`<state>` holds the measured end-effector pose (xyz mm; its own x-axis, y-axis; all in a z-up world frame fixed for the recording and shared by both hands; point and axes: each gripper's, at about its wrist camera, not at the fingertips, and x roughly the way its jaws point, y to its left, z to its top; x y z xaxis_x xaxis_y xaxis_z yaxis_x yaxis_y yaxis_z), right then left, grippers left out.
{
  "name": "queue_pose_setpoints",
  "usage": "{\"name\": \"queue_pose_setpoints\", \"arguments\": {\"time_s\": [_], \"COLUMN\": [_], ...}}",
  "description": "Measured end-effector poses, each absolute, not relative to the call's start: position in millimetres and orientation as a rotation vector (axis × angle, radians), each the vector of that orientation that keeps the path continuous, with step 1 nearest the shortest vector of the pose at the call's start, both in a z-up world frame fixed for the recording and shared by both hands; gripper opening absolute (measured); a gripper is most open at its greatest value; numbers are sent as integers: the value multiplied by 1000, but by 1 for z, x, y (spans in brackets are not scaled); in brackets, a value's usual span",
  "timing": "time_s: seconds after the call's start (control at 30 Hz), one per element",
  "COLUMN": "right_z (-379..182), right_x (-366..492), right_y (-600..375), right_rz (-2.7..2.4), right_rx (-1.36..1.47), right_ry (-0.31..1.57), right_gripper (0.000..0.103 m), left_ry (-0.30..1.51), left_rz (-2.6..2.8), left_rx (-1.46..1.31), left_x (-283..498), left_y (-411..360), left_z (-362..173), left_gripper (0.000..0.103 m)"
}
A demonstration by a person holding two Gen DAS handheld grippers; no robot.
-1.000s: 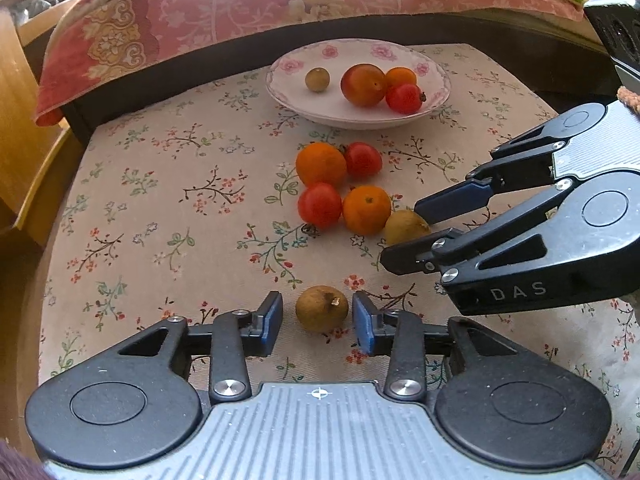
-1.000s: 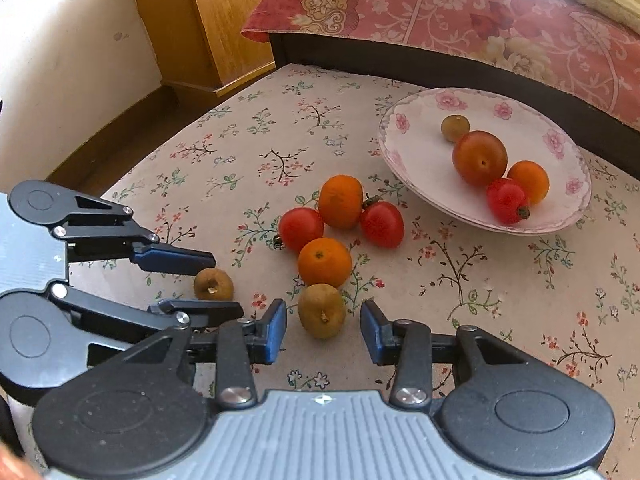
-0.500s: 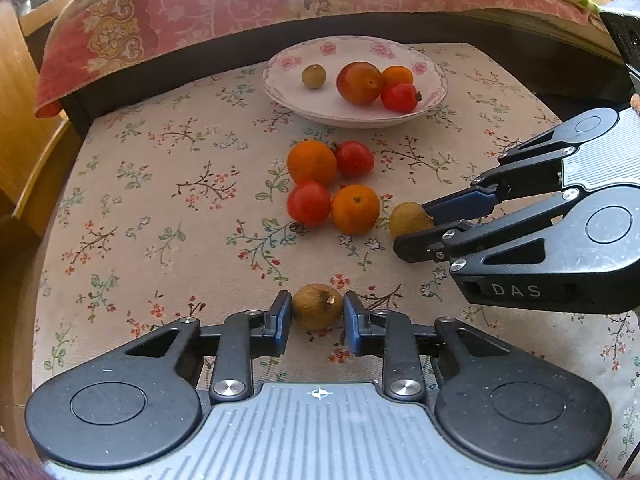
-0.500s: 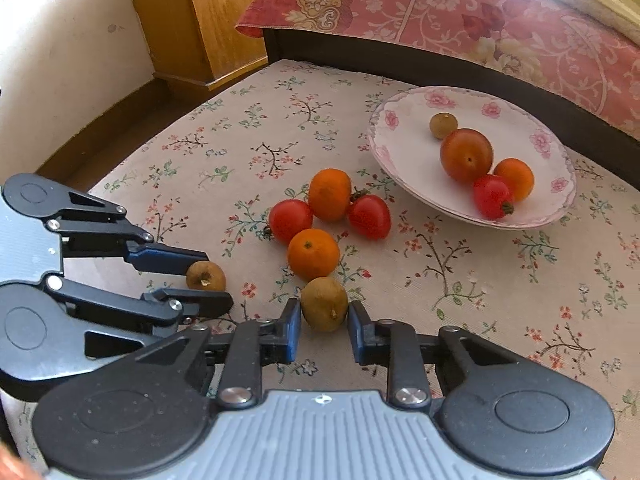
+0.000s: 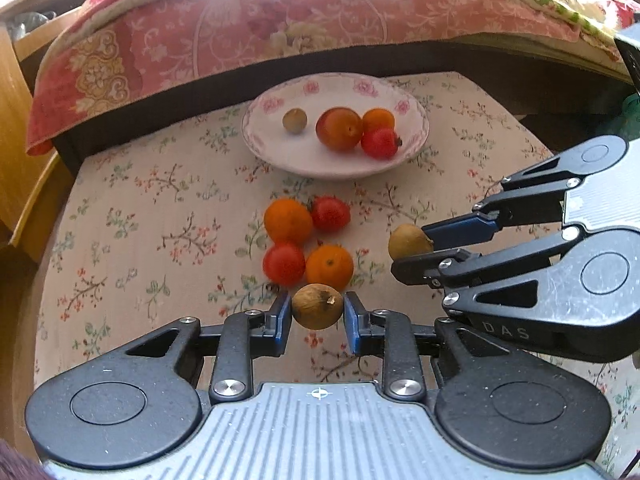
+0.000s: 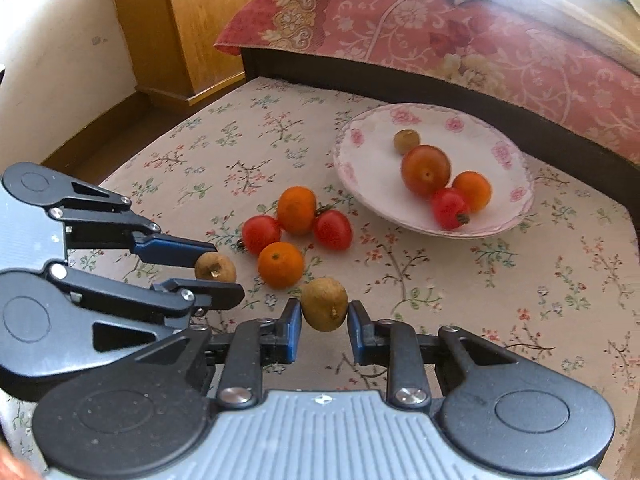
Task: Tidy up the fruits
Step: 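Carry both held brown fruits over the white plate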
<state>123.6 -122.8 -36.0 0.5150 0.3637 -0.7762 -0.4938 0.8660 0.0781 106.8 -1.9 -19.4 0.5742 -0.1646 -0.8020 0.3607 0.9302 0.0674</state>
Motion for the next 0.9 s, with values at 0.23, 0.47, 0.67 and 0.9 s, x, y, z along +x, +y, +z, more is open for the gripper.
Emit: {"name": "queue_pose_setpoints", "arguments": {"time_s": [0.23, 0.47, 0.67, 0.9], "right_z": [-29, -22, -13, -8], "right_x": [131, 140, 155, 178], "right_y": [-132, -140, -146, -155], "right_rz": [479, 446, 408, 368], "right_rx": [-148, -134, -125, -105], "right_ry": [871, 849, 820, 789], "right_gripper": [29, 29, 29, 29], "left_ry": [884, 856, 822, 795], "left_rz": [-312, -312, -303, -288], "left_rx": [233, 232, 228, 216], "left_x": [116, 128, 146, 169], "left_y": [-11, -17, -25, -34], "left_z": [-12, -5, 4, 8], "left_gripper": [35, 35, 35, 35]}}
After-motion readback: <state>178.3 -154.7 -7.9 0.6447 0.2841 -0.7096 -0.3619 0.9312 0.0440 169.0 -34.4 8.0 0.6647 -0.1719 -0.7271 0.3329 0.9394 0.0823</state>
